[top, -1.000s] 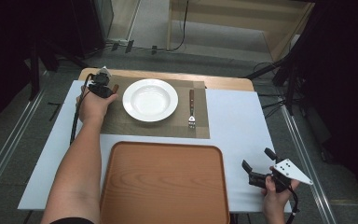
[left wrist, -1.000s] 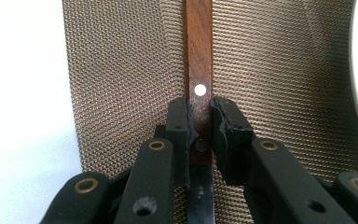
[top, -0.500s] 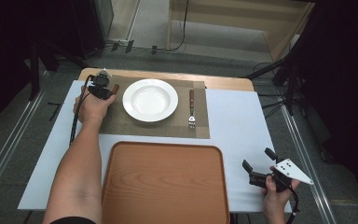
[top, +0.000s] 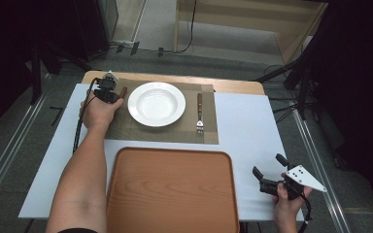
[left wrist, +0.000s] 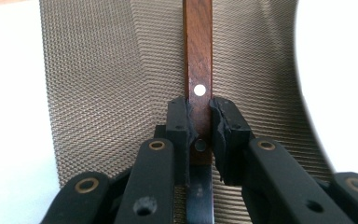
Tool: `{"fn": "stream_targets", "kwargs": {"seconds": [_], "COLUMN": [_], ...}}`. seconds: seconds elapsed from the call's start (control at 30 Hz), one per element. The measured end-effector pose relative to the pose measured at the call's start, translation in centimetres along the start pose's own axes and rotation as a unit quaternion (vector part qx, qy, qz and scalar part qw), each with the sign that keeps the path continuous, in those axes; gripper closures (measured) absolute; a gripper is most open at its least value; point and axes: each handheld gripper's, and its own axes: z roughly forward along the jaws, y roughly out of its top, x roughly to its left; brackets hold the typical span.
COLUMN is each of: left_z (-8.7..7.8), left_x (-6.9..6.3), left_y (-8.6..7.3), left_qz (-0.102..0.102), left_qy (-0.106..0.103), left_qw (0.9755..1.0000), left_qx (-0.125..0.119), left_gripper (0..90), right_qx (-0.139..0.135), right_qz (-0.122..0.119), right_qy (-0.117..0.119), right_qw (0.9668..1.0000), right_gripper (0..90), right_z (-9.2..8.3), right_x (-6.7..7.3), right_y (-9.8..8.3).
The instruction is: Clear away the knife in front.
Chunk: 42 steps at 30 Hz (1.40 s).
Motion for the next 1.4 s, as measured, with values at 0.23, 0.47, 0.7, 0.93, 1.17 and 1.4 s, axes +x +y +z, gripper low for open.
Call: {"fn": "stream_targets", "kwargs": {"seconds": [0.23, 0.47, 0.7, 0.93, 1.17, 1.4], "left_z": [-1.8, -3.1, -4.4, -6.0, -7.4, -8.6], "left_x": [-0.2, -1.1, -1.6, -2.0, -2.4, -2.9], "left_y": [0.0, -0.4, -0.7, -1.3, -2.0, -2.8], "left_qz": [-0.009, 0.007, 0.019, 0.026, 0.033, 0.047], "left_qy": [-0.018, -0.019, -0.026, -0.037, -0.046, -0.047], "left_qw": [0.9995, 0.9994, 0.9988, 0.9978, 0.9966, 0.9958], "left_qx": [-0.023, -0.029, -0.039, -0.049, -0.060, -0.062], "left_gripper": [76.0, 76.0, 76.0, 76.0, 76.0, 76.0], "right_qx": [-0.003, -0.006, -0.007, -0.009, -0.015, -0.017], "right_qz": [0.002, 0.003, 0.004, 0.010, 0.014, 0.021], "right_qy": [0.003, 0.003, -0.002, -0.005, -0.011, -0.010], "right_qw": [1.0000, 1.0000, 1.0000, 0.9999, 0.9997, 0.9996], "right_gripper": [0.0, 0.0, 0.0, 0.0, 0.0, 0.0], "right_z": [-0.1, -0.1, -0.2, -0.2, -0.3, -0.4], "right_x": [0.0, -0.1, -0.1, -0.1, -0.1, -0.3], "right_y": [0.0, 0.0, 0.0, 0.1, 0.1, 0.1]}}
